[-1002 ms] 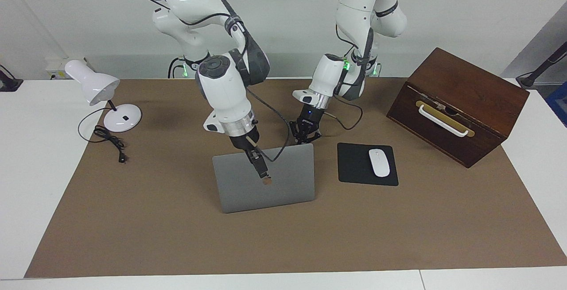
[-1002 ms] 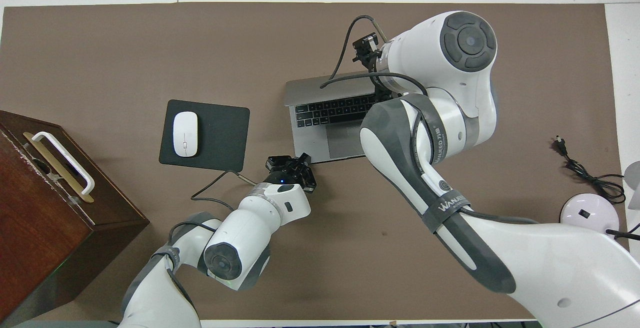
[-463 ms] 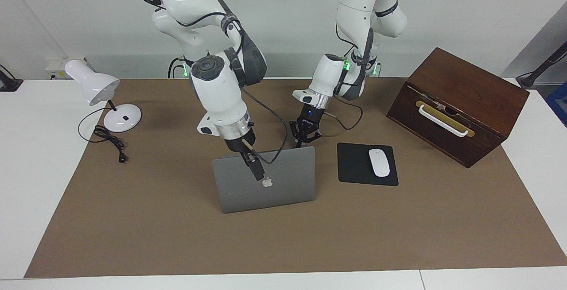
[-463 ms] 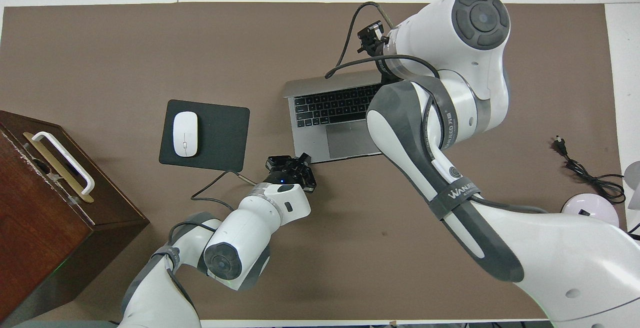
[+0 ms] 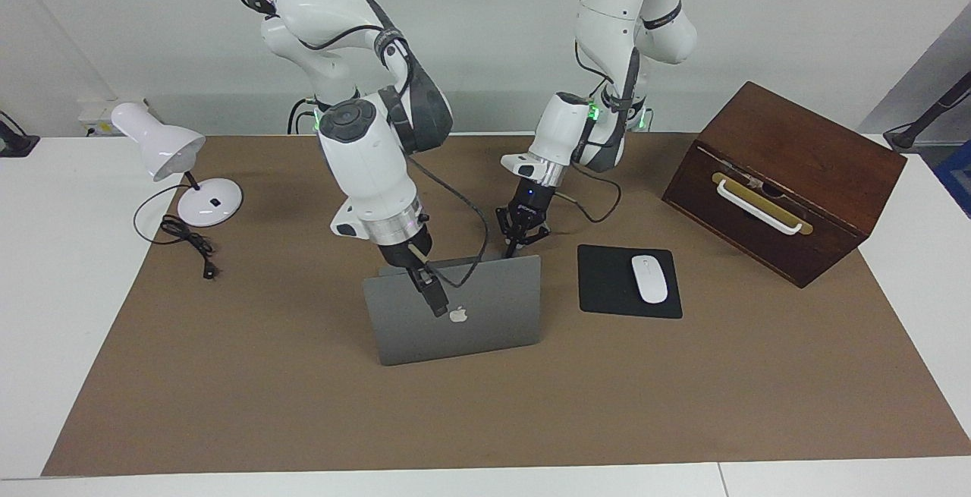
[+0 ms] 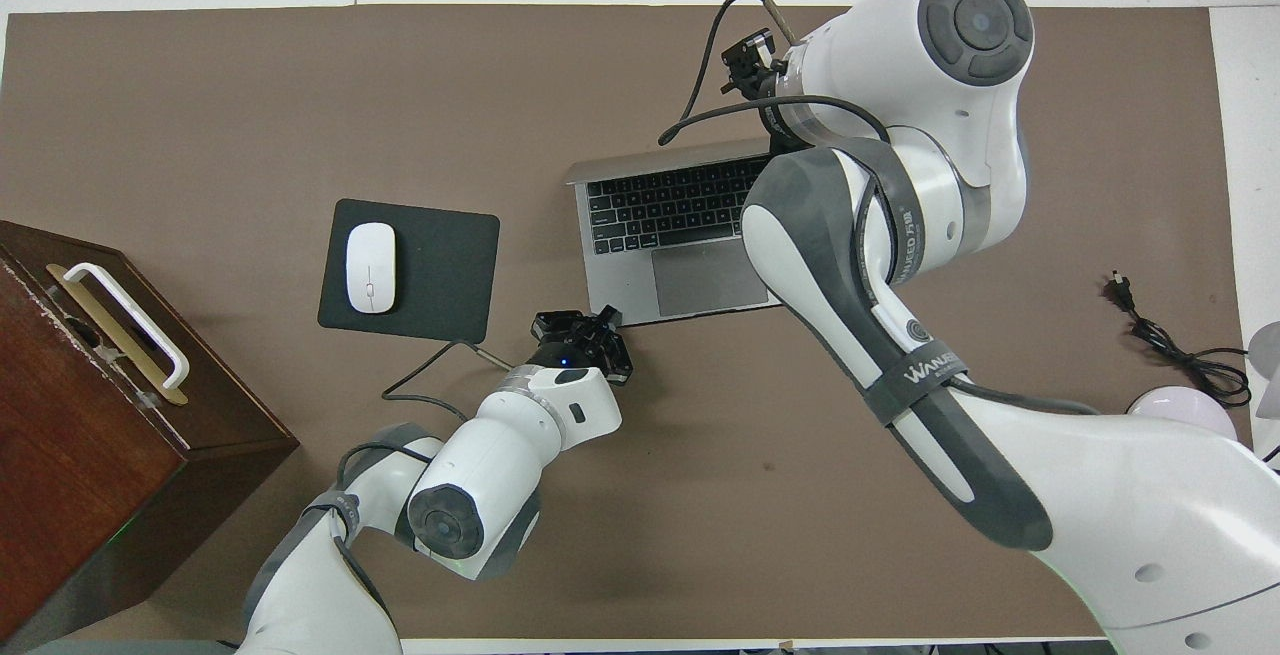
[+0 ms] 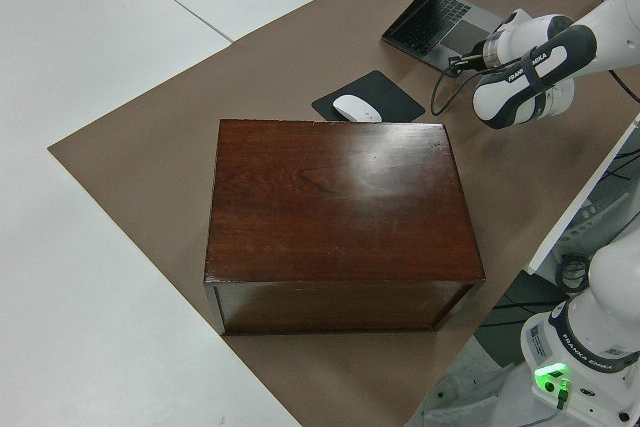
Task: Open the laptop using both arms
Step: 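Push the lid fully open and release it with the right gripper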
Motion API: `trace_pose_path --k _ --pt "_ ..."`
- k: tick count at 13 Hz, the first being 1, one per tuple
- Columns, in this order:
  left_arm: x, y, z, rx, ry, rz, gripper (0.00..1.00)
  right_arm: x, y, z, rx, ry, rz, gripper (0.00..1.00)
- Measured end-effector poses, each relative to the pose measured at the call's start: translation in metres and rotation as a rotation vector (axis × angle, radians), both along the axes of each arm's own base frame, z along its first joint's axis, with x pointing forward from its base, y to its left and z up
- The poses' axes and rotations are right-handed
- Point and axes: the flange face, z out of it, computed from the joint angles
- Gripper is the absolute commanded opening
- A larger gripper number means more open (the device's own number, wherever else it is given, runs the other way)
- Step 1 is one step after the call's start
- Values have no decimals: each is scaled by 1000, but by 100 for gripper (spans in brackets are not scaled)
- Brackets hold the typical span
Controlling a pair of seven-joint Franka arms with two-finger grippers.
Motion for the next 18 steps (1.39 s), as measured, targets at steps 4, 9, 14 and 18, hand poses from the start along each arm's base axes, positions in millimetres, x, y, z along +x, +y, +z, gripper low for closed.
trace_pose_path --k 4,9,14,18 --pt "0 0 0 0 0 0 0 10 -1 1 -2 -2 11 91" --pt "0 0 0 0 0 0 0 29 -3 -8 0 -20 28 91" --pt "0 0 0 0 0 0 0 31 -2 -10 -7 5 34 91" --pt "0 0 0 0 0 0 0 25 -7 -2 -30 67 67 91"
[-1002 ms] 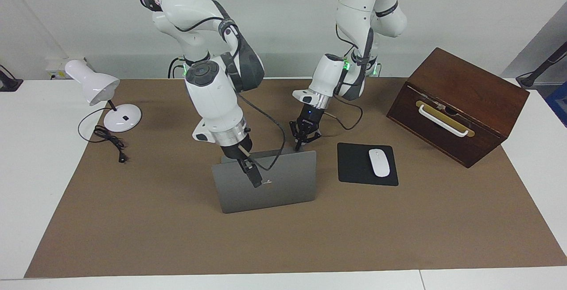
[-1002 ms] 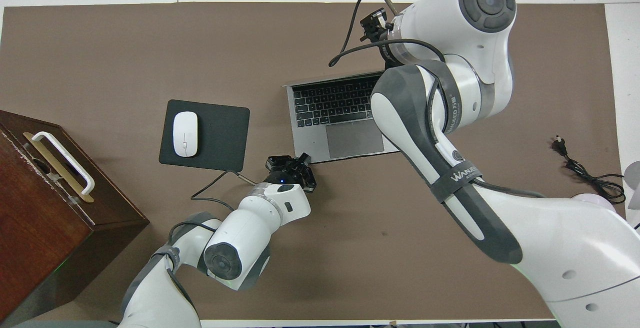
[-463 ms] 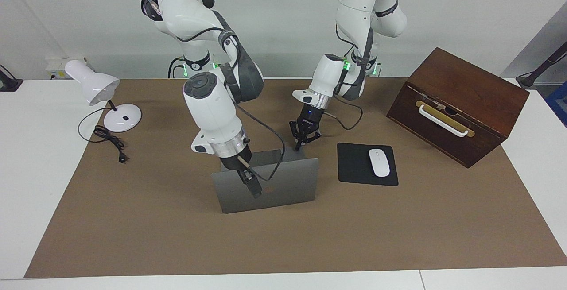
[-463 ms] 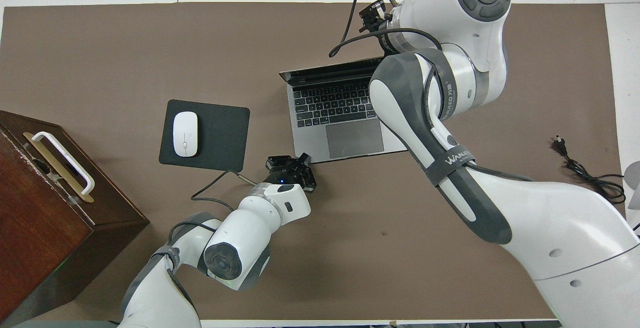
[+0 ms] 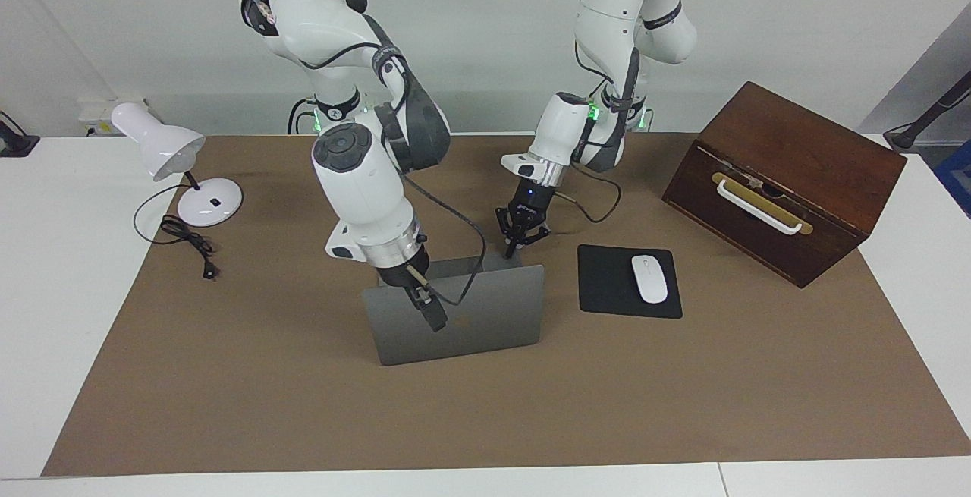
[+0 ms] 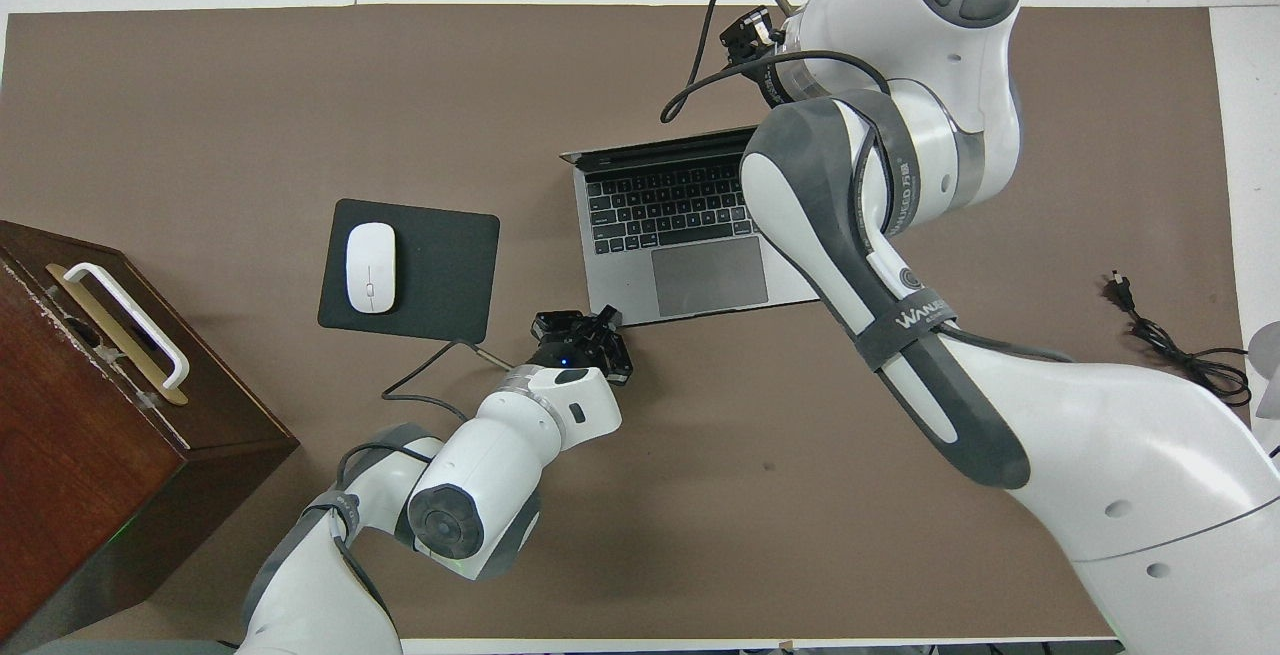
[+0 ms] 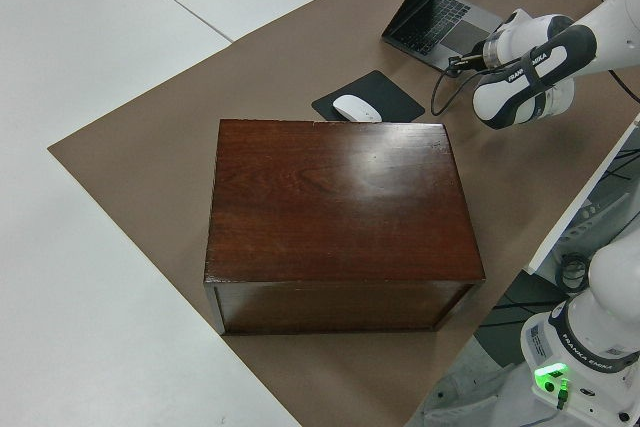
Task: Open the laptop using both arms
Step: 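Push the lid fully open and release it with the right gripper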
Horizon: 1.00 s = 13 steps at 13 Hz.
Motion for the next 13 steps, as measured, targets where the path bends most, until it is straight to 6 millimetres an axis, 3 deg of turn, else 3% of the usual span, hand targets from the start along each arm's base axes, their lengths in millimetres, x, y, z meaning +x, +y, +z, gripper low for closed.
trace_pose_path --k 5,9,13 --pt "0 0 0 0 0 0 0 -10 -20 26 -22 53 47 91" --pt "0 0 0 0 0 0 0 -17 -27 35 -38 73 129 91" --pt "0 0 0 0 0 0 0 -38 -49 80 -56 104 212 92"
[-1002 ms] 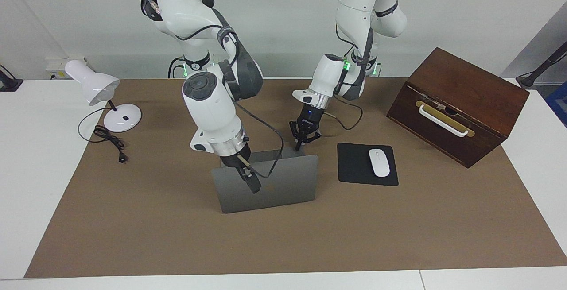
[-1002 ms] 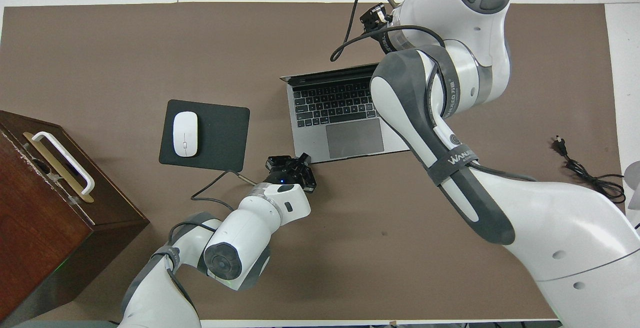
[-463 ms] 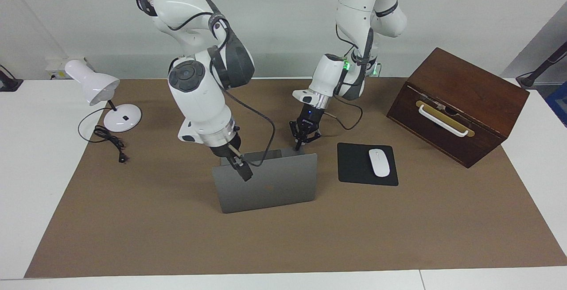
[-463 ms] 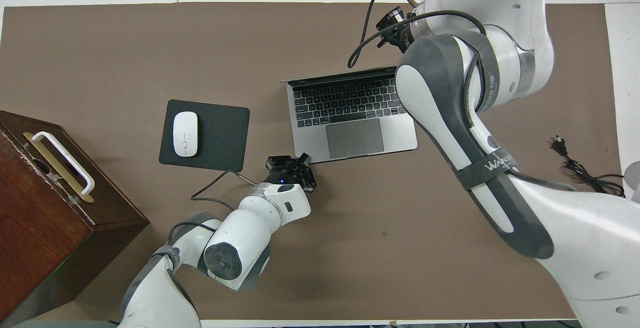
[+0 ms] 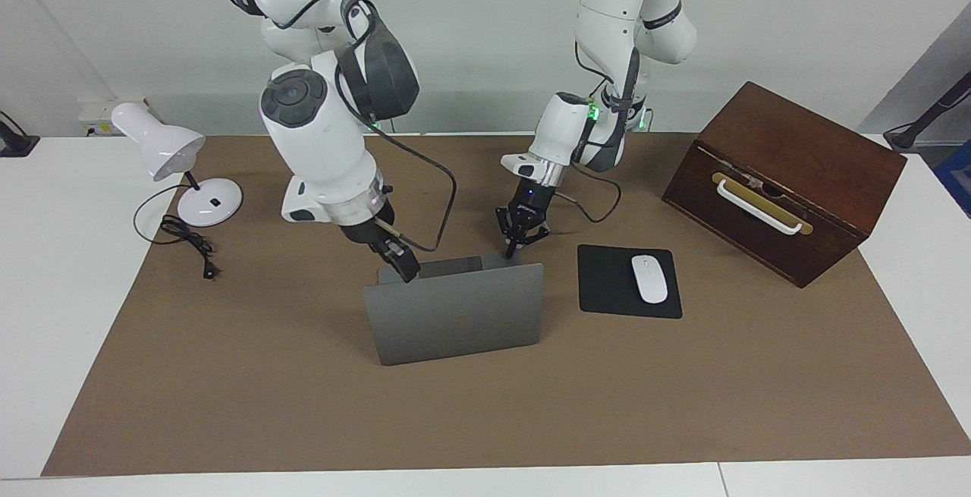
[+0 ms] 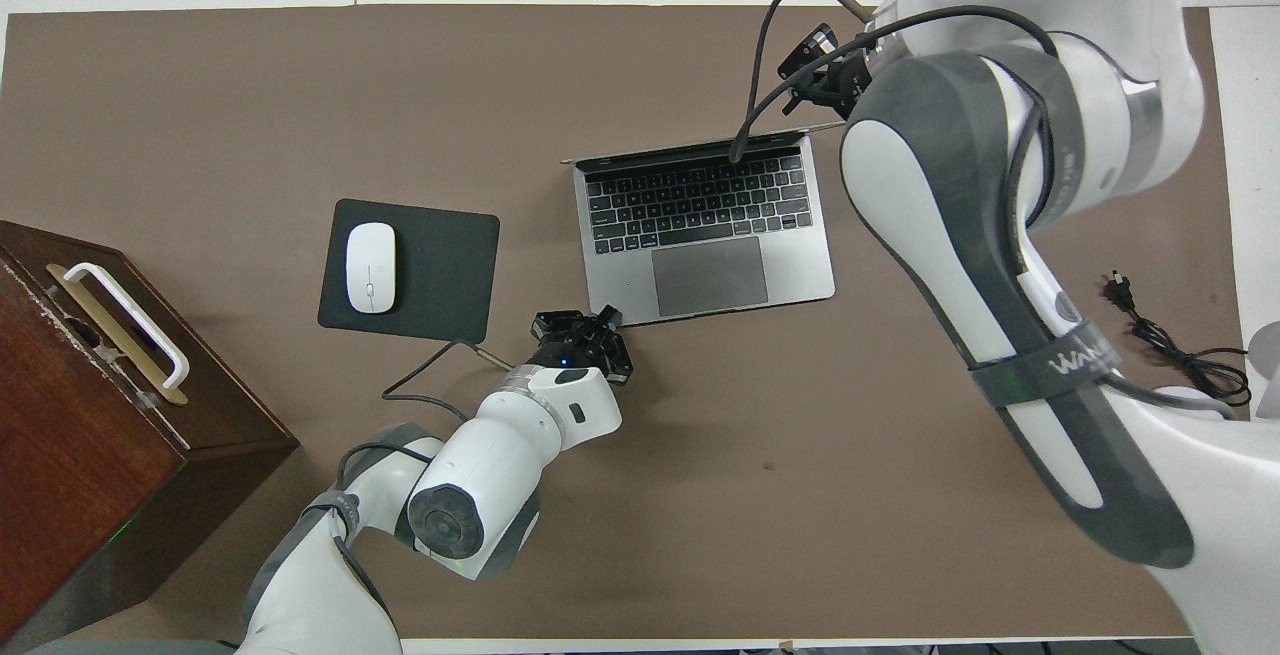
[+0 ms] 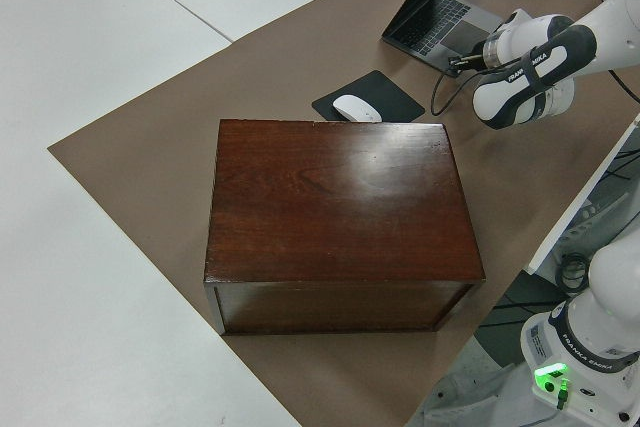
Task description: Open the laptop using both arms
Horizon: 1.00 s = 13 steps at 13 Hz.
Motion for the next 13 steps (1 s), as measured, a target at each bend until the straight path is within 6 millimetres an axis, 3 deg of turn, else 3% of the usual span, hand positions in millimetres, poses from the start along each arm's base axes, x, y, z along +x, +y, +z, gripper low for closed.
trace_pose_path --k 4,13 --pt "0 0 0 -1 1 1 0 -14 -29 36 -6 -7 90 94" --pt "17 9 8 -10 38 59 0 -40 -142 110 -110 -101 484 94"
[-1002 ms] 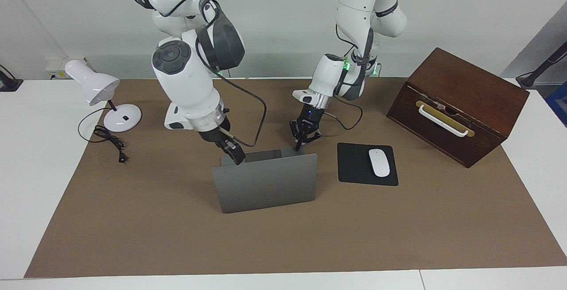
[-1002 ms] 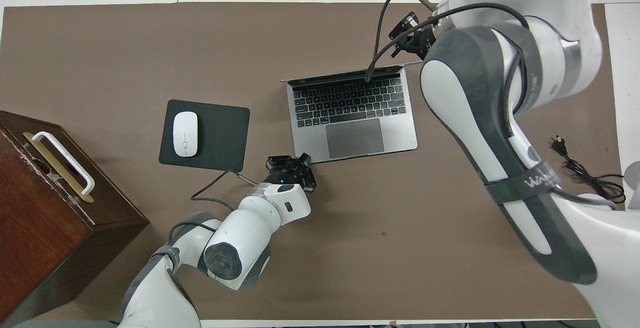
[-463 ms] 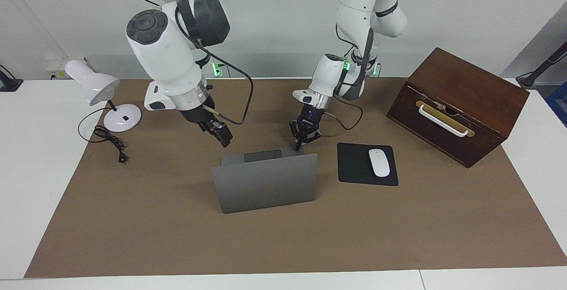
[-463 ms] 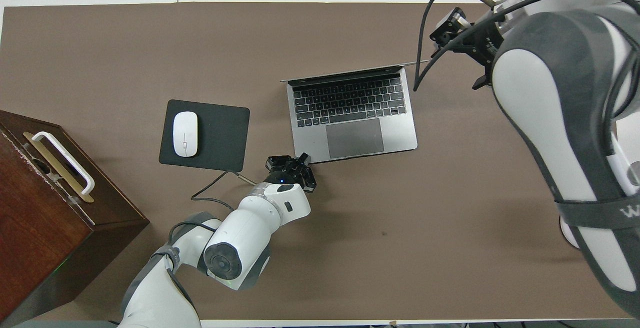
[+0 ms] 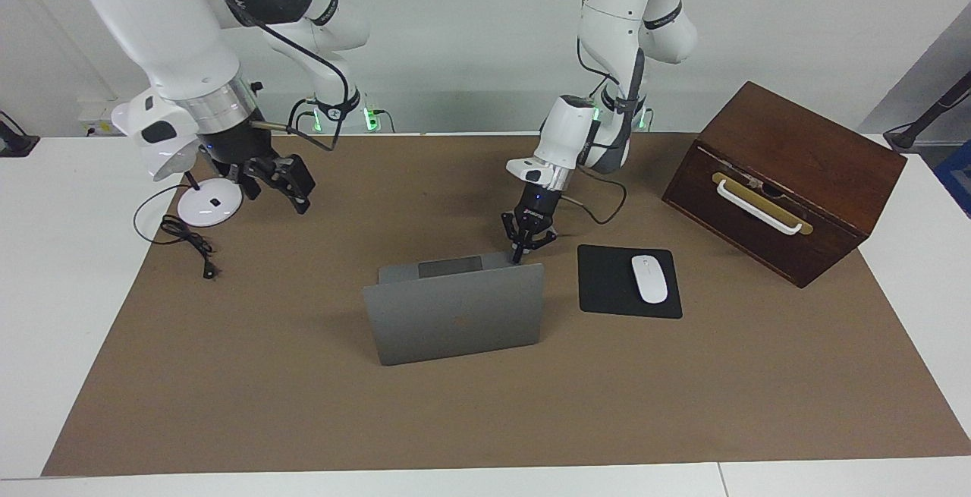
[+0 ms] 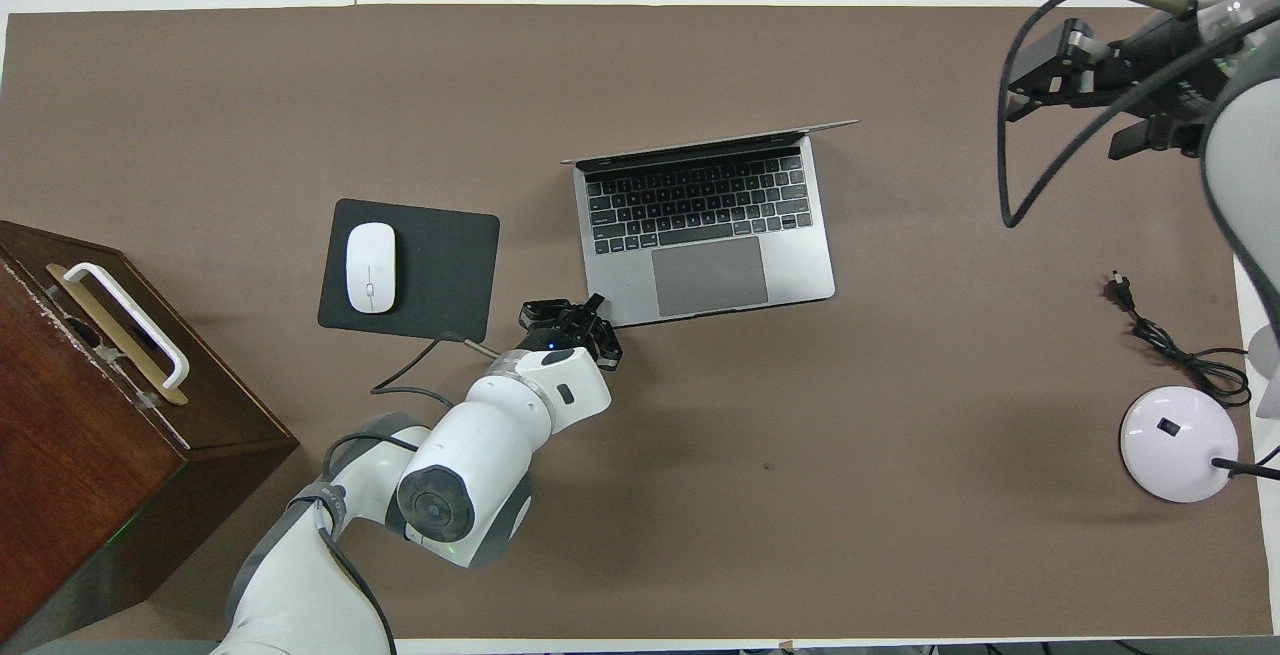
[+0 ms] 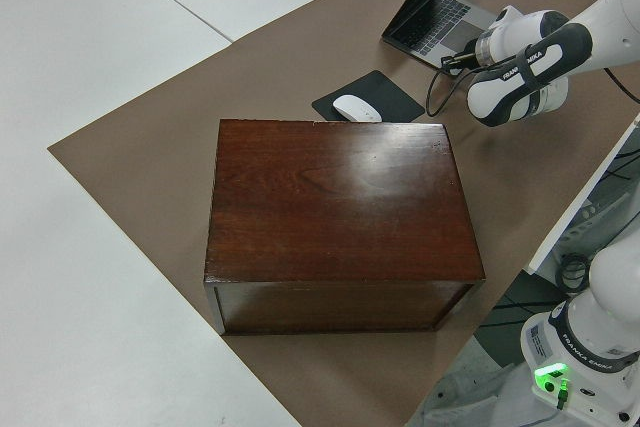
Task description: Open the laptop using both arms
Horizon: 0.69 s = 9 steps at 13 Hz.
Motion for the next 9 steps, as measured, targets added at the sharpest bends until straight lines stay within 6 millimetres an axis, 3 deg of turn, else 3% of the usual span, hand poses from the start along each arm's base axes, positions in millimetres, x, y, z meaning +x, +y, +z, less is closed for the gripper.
trace_pose_path --k 4,9 --pt "2 -3 35 -16 41 15 0 -2 -36 15 -56 -53 169 94" --pt "8 15 72 18 147 43 0 14 -44 1 -85 -142 210 94"
